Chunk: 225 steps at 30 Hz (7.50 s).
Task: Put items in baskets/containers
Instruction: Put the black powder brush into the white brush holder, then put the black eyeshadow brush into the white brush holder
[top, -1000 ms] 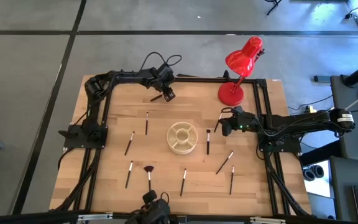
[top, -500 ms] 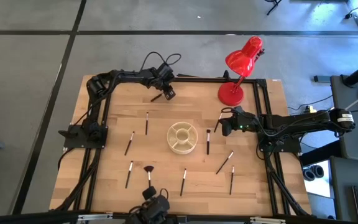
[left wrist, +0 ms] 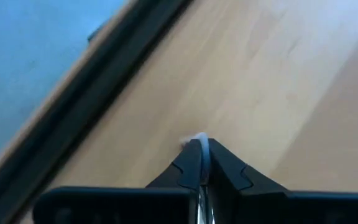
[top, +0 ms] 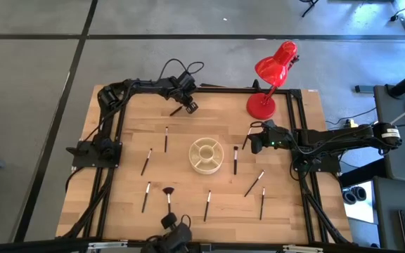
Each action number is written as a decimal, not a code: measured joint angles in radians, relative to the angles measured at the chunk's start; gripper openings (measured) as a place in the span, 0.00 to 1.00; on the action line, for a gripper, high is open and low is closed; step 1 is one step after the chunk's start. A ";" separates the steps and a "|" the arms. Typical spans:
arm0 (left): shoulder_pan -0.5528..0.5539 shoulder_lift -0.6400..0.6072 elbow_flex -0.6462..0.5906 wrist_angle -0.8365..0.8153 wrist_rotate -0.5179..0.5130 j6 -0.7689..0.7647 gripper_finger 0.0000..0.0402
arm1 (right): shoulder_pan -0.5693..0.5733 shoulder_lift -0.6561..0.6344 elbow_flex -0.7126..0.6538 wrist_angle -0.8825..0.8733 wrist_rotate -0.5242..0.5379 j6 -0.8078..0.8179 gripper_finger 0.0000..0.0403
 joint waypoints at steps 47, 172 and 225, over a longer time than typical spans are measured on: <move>-0.782 -0.275 -0.518 1.270 -0.468 -0.060 0.04 | 0.000 0.000 0.000 -0.023 0.008 -0.011 0.17; -0.428 -0.865 -0.790 0.295 -0.474 -0.278 0.36 | 0.387 0.961 0.500 1.289 0.559 -0.914 0.25; -0.412 -0.683 -0.630 -0.142 -0.405 -0.728 0.36 | 0.190 0.423 0.512 -0.012 0.208 -0.227 0.37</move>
